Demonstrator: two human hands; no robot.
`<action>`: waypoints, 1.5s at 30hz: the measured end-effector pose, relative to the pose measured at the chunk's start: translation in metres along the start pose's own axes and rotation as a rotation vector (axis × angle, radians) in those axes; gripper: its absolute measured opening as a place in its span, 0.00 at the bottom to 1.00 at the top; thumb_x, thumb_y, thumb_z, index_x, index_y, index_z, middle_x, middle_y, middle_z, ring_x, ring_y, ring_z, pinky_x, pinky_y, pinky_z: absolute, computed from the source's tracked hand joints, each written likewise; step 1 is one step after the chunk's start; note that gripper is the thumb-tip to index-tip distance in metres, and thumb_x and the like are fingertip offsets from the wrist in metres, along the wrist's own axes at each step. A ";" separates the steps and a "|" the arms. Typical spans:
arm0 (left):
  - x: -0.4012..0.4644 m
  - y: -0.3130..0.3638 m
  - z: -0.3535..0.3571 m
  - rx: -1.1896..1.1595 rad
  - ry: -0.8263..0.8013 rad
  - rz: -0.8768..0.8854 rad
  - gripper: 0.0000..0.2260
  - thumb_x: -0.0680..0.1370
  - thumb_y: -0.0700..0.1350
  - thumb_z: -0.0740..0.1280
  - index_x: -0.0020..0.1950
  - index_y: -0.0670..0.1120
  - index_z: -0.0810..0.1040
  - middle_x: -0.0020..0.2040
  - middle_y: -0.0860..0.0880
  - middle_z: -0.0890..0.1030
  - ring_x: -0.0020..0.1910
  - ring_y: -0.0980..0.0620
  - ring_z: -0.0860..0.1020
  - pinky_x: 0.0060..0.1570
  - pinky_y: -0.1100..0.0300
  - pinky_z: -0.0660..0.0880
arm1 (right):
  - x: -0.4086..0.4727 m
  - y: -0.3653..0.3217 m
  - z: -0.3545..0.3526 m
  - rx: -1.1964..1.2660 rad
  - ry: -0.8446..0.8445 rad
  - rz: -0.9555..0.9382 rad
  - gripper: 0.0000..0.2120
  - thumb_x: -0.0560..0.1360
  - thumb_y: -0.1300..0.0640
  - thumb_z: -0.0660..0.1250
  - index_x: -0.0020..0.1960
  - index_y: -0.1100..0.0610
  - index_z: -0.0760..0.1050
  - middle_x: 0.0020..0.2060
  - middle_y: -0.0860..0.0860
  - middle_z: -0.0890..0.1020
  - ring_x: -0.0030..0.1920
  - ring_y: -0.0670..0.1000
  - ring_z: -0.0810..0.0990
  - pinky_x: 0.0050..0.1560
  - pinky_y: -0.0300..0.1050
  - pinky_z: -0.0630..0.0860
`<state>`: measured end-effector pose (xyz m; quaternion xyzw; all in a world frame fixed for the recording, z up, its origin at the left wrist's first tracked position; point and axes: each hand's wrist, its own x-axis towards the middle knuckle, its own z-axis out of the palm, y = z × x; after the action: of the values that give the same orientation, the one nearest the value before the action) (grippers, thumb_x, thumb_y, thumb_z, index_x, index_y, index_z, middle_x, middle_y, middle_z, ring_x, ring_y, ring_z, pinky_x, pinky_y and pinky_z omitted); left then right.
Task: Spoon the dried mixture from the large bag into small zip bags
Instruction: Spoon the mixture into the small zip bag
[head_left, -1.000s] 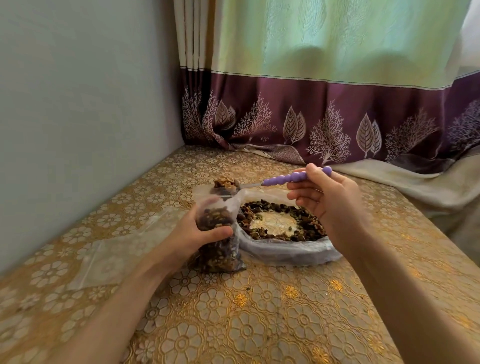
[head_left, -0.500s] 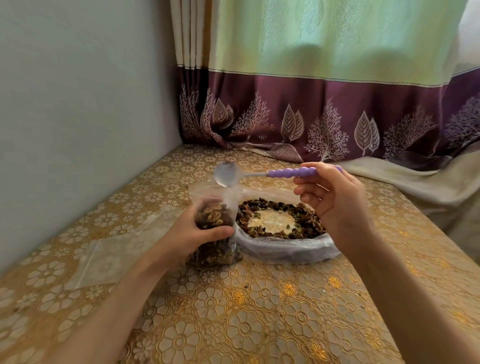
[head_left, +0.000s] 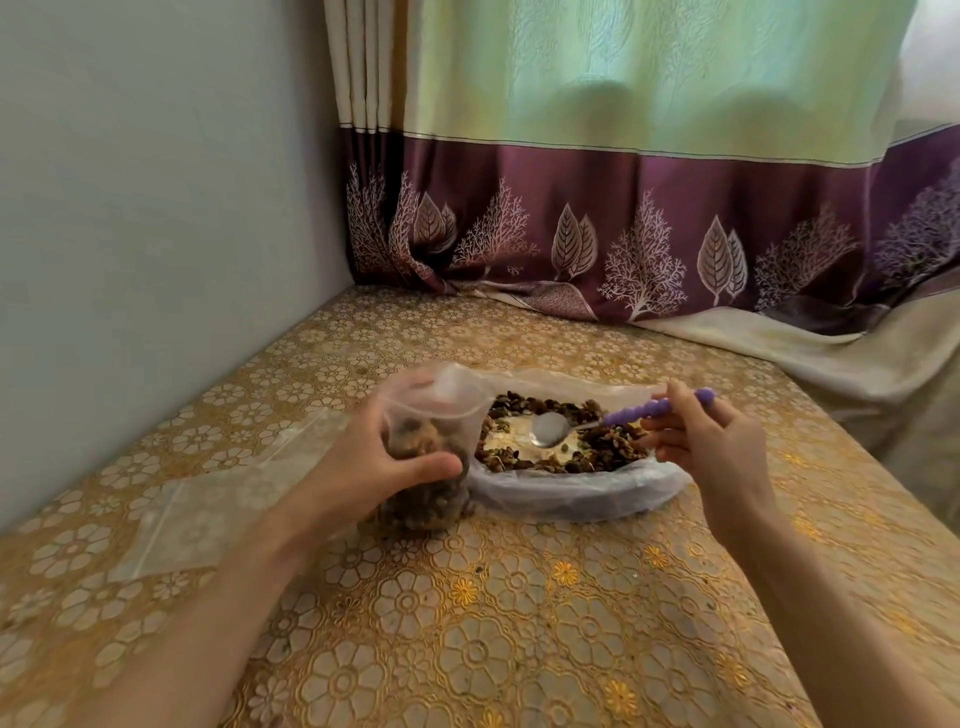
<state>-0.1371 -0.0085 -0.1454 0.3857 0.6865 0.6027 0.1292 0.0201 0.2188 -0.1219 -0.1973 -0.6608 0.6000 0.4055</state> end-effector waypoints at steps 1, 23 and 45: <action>0.000 -0.003 0.001 0.024 -0.054 -0.048 0.41 0.48 0.64 0.78 0.58 0.65 0.69 0.58 0.54 0.76 0.52 0.56 0.79 0.49 0.57 0.78 | 0.000 0.002 -0.001 -0.030 -0.019 -0.007 0.12 0.80 0.58 0.60 0.41 0.60 0.77 0.31 0.50 0.84 0.29 0.47 0.78 0.28 0.35 0.74; 0.003 -0.022 -0.003 -0.039 -0.004 -0.124 0.34 0.46 0.62 0.80 0.49 0.61 0.73 0.45 0.55 0.82 0.44 0.61 0.81 0.36 0.69 0.77 | 0.004 0.015 0.010 0.190 -0.017 0.363 0.15 0.79 0.58 0.61 0.40 0.67 0.78 0.29 0.57 0.83 0.28 0.49 0.82 0.28 0.34 0.78; -0.002 -0.011 0.002 -0.067 0.031 -0.133 0.31 0.54 0.65 0.73 0.54 0.60 0.72 0.46 0.59 0.81 0.44 0.64 0.80 0.37 0.70 0.76 | 0.005 -0.060 0.057 0.207 -0.388 0.045 0.12 0.80 0.61 0.58 0.43 0.64 0.77 0.32 0.54 0.84 0.33 0.49 0.81 0.34 0.36 0.79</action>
<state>-0.1390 -0.0077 -0.1568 0.3254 0.6919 0.6214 0.1711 -0.0133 0.1743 -0.0599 -0.0500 -0.6567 0.7002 0.2755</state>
